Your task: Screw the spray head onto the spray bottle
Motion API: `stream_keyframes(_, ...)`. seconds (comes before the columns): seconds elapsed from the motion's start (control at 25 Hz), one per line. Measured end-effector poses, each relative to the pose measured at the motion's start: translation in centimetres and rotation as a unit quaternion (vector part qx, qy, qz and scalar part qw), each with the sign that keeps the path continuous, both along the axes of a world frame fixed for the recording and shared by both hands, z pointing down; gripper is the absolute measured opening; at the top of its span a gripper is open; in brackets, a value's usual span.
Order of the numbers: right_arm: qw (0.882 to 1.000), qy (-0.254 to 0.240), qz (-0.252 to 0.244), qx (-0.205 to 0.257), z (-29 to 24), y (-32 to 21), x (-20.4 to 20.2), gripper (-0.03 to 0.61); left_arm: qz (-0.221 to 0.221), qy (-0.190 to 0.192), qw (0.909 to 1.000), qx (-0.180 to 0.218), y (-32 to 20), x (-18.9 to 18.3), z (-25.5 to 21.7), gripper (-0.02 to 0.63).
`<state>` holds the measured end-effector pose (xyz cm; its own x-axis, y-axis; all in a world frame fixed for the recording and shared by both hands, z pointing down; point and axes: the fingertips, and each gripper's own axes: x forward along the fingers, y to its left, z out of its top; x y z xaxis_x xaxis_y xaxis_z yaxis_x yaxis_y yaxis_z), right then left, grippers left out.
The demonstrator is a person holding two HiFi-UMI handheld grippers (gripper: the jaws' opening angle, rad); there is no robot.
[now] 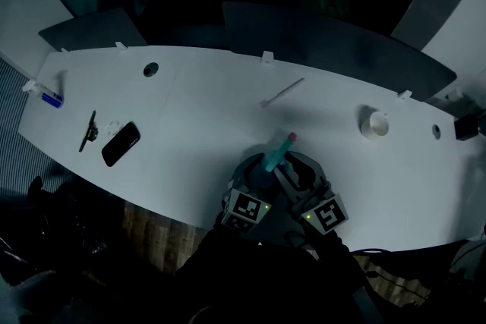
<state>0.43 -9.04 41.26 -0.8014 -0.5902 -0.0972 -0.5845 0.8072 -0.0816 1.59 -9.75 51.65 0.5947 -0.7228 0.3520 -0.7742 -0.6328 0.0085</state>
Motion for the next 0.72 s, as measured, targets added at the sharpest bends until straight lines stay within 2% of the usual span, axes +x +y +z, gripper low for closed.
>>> stream_keyframes(0.12,1.000,-0.023,-0.003,-0.013,-0.2,-0.1,0.2,0.129,0.002,0.005,1.0000,-0.002,0.1,0.1,0.0,0.351)
stream_keyframes(0.32,1.000,-0.005,0.028,0.006,-0.1,0.2,0.3,0.129,-0.002,0.017,0.9999,-0.003,0.3,0.3,0.1,0.353)
stream_keyframes(0.52,0.998,0.051,0.026,0.007,-0.3,0.2,0.1,0.129,-0.002,0.004,1.0000,-0.006,0.3,0.3,0.1,0.351)
stream_keyframes(0.72,0.991,0.107,0.075,0.036,-0.9,1.2,1.0,0.132,-0.008,0.004,0.9999,-0.010,0.4,0.3,0.2,0.351)
